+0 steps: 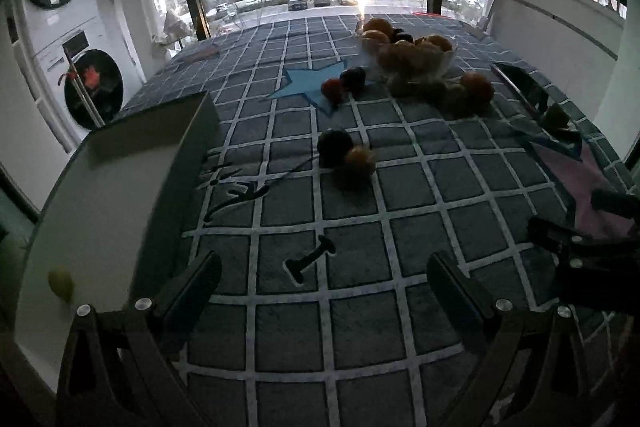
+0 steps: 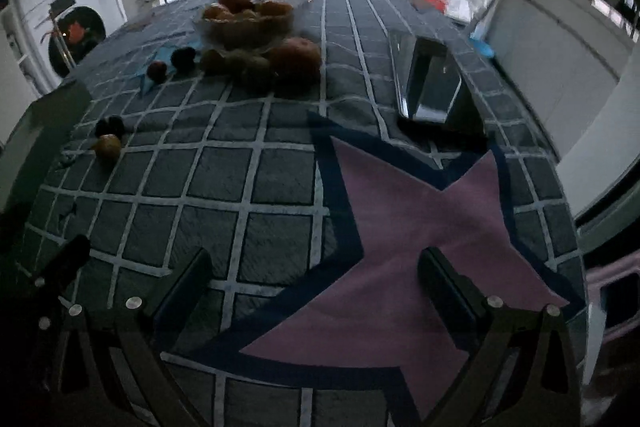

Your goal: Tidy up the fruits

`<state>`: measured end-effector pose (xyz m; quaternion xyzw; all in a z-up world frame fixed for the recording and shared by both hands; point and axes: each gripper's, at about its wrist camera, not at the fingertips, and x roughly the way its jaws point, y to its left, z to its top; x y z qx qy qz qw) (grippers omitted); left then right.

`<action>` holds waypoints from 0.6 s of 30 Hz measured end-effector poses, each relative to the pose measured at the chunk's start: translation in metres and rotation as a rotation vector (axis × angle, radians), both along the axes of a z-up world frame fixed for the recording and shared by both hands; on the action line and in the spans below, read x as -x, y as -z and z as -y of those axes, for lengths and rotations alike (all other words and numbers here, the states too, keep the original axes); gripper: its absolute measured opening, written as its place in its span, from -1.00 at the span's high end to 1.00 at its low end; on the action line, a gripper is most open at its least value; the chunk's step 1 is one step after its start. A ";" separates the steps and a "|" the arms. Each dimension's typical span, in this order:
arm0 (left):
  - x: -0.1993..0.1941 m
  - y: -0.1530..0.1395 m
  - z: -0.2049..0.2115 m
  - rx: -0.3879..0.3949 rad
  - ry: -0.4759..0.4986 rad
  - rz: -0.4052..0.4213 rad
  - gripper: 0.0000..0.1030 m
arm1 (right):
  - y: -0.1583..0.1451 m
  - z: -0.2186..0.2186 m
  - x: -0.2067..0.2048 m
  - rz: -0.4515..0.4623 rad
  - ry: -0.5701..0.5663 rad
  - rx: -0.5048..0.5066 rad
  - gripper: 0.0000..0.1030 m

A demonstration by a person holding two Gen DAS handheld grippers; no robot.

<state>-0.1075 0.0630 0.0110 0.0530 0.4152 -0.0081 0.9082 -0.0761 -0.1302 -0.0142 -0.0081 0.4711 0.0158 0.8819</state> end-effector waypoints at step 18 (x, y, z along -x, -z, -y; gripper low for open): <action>0.001 0.008 0.004 -0.016 0.018 -0.014 -1.00 | -0.001 0.001 0.008 0.018 0.011 0.005 -0.99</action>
